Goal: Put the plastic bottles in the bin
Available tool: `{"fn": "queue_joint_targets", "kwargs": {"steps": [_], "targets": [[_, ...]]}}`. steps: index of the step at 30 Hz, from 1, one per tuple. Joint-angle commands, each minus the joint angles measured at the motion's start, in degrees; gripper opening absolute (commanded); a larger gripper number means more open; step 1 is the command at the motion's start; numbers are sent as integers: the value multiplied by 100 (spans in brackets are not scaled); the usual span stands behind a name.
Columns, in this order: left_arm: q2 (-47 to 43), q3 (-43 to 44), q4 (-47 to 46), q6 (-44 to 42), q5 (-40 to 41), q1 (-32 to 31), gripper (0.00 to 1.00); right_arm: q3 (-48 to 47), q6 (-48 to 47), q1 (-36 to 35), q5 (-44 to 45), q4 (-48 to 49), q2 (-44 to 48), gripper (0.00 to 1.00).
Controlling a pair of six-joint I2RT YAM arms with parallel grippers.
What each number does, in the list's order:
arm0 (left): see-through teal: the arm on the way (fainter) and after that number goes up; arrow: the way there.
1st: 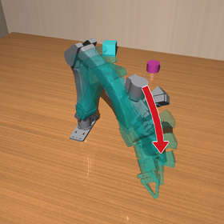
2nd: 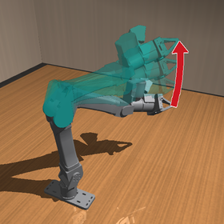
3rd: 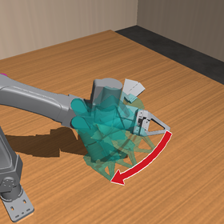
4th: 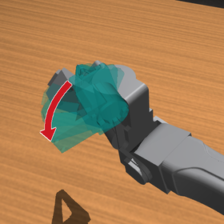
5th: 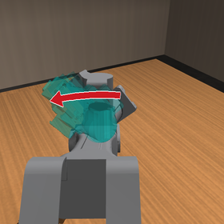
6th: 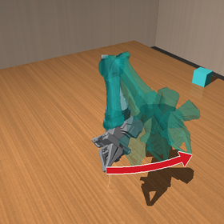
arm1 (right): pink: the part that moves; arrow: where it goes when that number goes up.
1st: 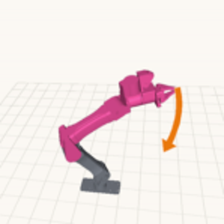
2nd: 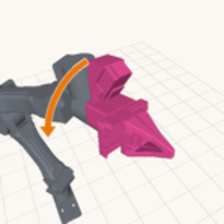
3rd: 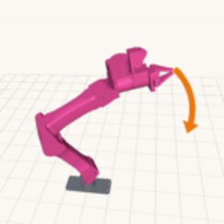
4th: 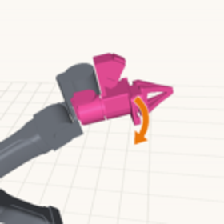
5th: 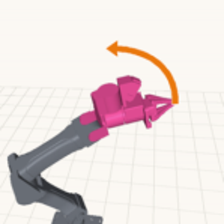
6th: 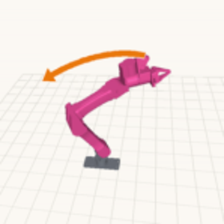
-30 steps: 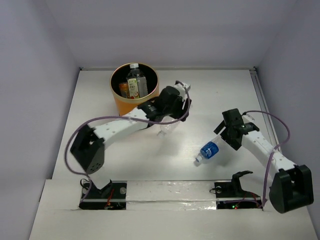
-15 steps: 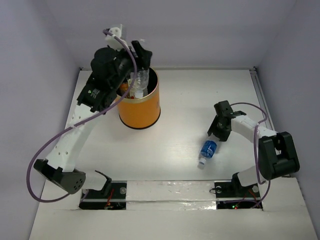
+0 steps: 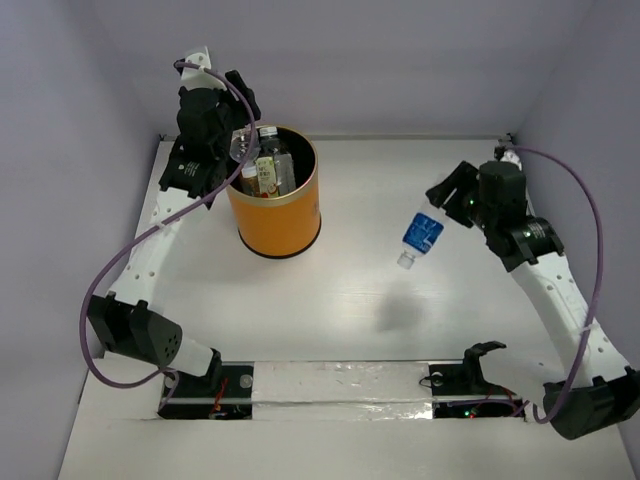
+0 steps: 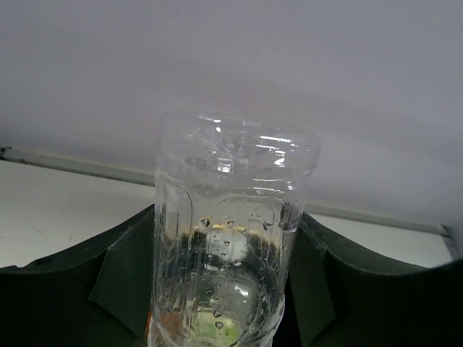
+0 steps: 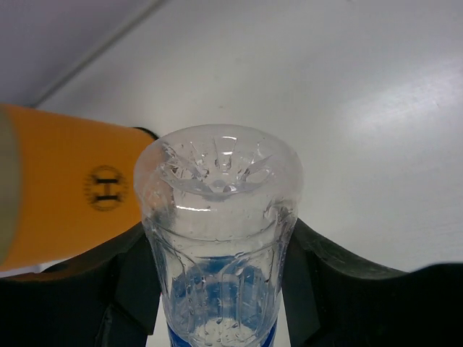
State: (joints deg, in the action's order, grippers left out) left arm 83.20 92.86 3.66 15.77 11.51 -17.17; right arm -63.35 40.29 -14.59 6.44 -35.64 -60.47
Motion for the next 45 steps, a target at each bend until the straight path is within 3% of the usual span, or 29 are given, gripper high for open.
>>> {"fn": "queue_joint_targets", "kwargs": {"steps": [1, 5, 8, 9, 15, 26, 33, 40, 42, 44, 45], "targets": [[-93, -443, -1321, -390, 720, 12, 45, -1069, -30, -394, -204, 224, -35, 37], [12, -786, -1587, -487, 958, 12, 52, -2413, -144, -1097, 24, 443, -719, 37], [-23, -1233, -1771, -400, 915, 12, 68, -3564, -241, -1441, 60, 689, -1519, 37], [-49, -1305, -1790, -364, 932, 12, 79, -3857, -276, -1502, 59, 855, -1947, 37], [-645, -1621, -1623, -66, 616, 12, 94, -5684, -619, -1827, 51, 1514, -3338, 37], [-2351, -1894, -420, 1217, -552, 12, 90, -7840, -1532, -2381, 358, 1920, -5422, 39], [-3406, -2456, 635, 1394, -817, 12, 89, -7519, -2745, -3023, 1166, 1666, -6319, 46], [-4145, -2518, 1935, 1314, -439, 12, 92, -6383, -2791, -3278, 1589, 2017, -5951, 70], [-4198, -2449, 2042, 1367, -456, 12, 94, -6470, -2624, -3278, 1580, 1921, -5836, 88], [-4145, -2334, 2173, 1367, -483, 12, 97, -6758, -2527, -3278, 1536, 1824, -5723, 100], [-4075, -2186, 2209, 1367, -509, 12, 98, -6847, -2509, -3278, 1519, 1771, -5678, 100]]}}
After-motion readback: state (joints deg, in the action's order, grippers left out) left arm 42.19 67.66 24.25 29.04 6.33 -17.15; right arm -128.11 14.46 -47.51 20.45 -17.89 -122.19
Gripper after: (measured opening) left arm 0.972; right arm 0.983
